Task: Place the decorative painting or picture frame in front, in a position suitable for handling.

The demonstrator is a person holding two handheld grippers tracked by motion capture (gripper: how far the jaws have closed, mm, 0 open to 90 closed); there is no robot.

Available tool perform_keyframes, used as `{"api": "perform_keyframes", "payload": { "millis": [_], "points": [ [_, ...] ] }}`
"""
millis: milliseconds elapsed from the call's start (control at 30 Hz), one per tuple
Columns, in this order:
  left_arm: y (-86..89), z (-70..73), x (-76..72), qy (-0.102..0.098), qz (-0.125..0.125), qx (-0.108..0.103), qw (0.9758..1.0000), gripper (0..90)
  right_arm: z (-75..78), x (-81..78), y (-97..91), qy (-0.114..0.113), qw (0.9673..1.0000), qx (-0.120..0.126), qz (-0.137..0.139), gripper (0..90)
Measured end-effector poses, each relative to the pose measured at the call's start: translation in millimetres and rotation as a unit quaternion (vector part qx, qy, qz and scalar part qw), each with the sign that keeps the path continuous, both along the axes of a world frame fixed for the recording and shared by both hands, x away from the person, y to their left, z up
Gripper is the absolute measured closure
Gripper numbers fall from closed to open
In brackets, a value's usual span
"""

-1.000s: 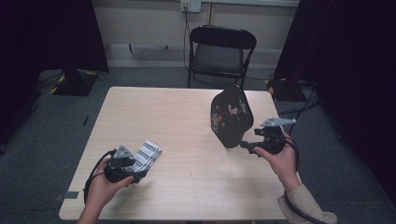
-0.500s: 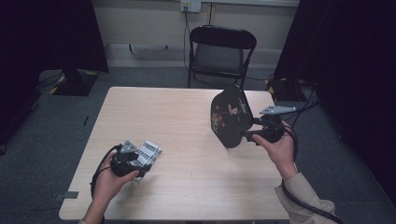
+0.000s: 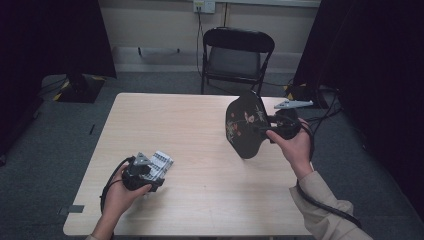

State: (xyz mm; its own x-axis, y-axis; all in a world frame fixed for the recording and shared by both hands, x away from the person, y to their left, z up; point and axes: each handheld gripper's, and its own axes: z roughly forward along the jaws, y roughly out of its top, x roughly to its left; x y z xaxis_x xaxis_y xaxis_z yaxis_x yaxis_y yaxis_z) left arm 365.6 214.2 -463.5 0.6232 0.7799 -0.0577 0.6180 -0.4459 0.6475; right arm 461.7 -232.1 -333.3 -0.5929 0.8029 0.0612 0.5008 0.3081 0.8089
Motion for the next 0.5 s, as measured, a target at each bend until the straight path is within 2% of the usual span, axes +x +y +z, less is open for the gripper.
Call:
{"api": "perform_keyframes", "payload": {
  "millis": [267, 500],
  "points": [
    [0.8, -0.6, 0.2, 0.002, 0.000, -0.002, 1.0000, 30.0, 7.4, 17.9, 9.9, 0.003, 0.9998, -0.001, -0.020, 35.0],
    [0.4, -1.2, -0.4, 0.001, -0.001, -0.002, 1.0000, 30.0, 10.0, 30.9, 16.3, 0.008, 0.9993, -0.003, -0.037, 51.8]
  ]
}}
